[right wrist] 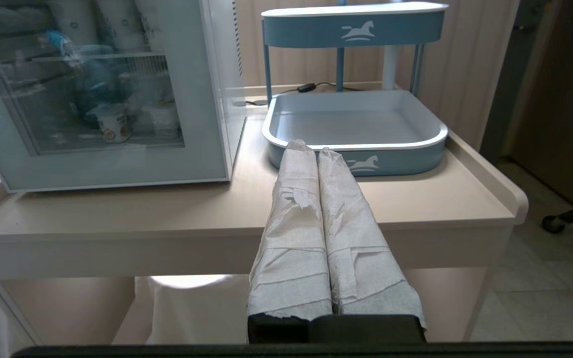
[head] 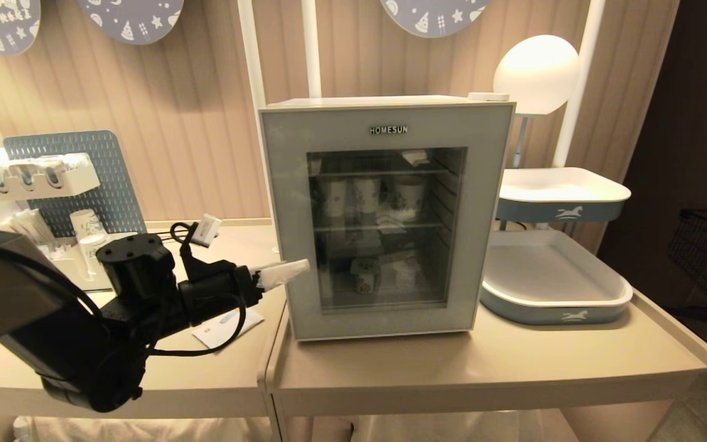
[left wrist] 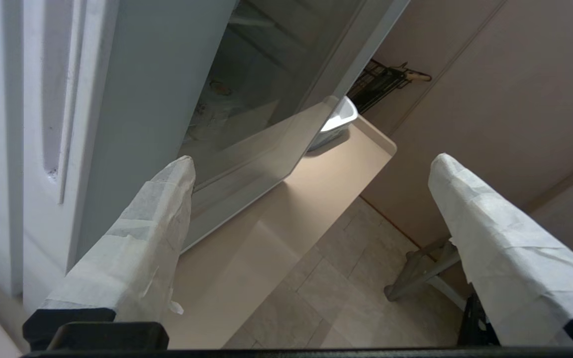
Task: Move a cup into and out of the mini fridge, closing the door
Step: Open the freezer door
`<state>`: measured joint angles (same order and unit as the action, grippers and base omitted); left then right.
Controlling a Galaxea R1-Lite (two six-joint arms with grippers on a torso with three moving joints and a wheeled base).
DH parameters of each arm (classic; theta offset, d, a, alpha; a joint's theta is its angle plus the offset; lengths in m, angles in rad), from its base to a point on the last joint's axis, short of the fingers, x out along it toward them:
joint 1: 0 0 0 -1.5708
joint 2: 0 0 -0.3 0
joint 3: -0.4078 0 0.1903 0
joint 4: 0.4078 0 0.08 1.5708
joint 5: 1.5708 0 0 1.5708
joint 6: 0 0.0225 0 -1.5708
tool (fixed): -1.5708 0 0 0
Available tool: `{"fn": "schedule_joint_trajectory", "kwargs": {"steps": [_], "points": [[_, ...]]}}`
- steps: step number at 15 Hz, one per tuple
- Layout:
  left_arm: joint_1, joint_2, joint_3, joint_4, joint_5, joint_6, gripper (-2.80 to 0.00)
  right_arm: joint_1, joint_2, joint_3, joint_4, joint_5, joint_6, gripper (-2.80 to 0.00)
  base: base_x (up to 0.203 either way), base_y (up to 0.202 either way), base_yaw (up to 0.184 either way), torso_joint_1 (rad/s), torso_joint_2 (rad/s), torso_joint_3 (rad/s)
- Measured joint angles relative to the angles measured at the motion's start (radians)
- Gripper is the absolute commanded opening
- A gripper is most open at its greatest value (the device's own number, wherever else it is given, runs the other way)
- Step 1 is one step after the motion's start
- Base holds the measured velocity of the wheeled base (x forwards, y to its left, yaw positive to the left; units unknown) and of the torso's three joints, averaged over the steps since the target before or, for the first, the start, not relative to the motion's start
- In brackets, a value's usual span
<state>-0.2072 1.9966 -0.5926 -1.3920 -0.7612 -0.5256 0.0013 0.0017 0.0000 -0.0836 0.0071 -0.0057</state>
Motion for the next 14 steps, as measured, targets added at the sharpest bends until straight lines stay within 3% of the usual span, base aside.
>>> {"fn": "schedule_joint_trajectory", "kwargs": {"steps": [2, 5, 9, 14], "points": [[-0.001, -0.031, 0.023, -0.002, -0.008, -0.002, 0.00, 0.000, 0.000, 0.000, 0.000, 0.000, 0.000, -2.80, 0.000, 0.000, 0.000, 0.000, 0.00, 0.000], [0.017, -0.037, 0.026, -0.028, 0.036, -0.002, 0.00, 0.000, 0.000, 0.000, 0.000, 0.001, 0.001, -2.80, 0.000, 0.000, 0.000, 0.000, 0.00, 0.000], [0.037, -0.003, -0.004, -0.029, 0.197, 0.014, 0.00, 0.000, 0.000, 0.000, 0.000, 0.000, 0.000, -2.80, 0.000, 0.000, 0.000, 0.000, 0.00, 0.000], [0.009, 0.087, -0.084, -0.018, 0.227, 0.038, 0.00, 0.000, 0.000, 0.000, 0.000, 0.000, 0.001, -2.80, 0.000, 0.000, 0.000, 0.000, 0.00, 0.000]]}}
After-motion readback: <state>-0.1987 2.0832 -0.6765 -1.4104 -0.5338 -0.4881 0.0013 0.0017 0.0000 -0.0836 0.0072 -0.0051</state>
